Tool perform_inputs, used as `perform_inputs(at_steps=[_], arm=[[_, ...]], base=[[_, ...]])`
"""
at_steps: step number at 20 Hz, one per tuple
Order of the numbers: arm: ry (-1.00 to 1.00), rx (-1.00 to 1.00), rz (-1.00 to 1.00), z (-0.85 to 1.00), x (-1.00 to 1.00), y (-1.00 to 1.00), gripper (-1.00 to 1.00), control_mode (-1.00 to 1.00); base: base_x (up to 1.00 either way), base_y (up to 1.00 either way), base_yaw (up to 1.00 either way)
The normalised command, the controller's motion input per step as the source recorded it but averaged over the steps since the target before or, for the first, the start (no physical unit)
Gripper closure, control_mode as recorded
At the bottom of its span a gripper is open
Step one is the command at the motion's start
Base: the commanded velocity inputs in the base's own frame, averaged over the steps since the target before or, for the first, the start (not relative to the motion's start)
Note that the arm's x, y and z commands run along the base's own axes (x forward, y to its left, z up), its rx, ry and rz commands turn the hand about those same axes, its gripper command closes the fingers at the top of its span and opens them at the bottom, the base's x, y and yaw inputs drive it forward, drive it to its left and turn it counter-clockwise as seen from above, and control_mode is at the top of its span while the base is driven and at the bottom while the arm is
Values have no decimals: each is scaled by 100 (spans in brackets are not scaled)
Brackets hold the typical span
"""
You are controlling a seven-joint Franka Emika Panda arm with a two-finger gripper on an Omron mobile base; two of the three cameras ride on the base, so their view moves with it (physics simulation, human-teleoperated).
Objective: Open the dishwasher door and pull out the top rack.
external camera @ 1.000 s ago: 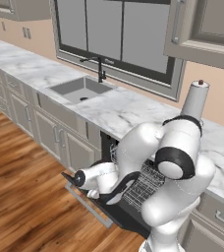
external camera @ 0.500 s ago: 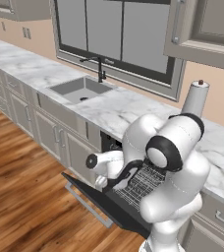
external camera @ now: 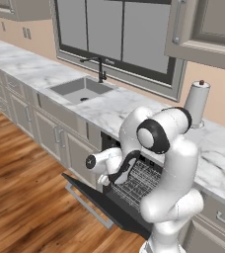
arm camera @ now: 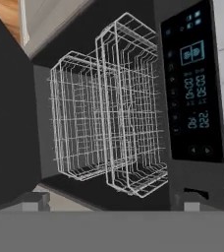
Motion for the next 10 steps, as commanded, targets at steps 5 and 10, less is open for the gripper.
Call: perform_inputs(at_steps=[5,10], arm=[[0,-20,-1,-23,35,0,-100,-100],[2,-10,-3,-18,49,0,-100,-100]], base=[[0,0,0],[0,0,0]])
